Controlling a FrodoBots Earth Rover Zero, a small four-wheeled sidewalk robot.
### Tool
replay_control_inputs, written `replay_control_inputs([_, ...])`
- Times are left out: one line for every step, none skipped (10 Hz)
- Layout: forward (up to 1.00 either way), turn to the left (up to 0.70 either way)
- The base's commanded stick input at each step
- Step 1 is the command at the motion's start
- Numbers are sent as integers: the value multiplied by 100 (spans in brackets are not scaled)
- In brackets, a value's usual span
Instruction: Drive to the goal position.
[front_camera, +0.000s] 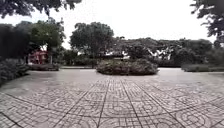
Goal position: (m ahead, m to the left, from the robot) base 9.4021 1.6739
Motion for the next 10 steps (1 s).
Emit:
replay_control_inputs([100,27])
replay_control_inputs([100,27])
replay_control_inputs([100,27])
replay_control_inputs([100,27])
replay_control_inputs([100,27])
replay_control_inputs([100,27])
replay_control_inputs([100,27])
replay_control_inputs([100,27])
replay_control_inputs([100,27])
replay_control_inputs([100,27])
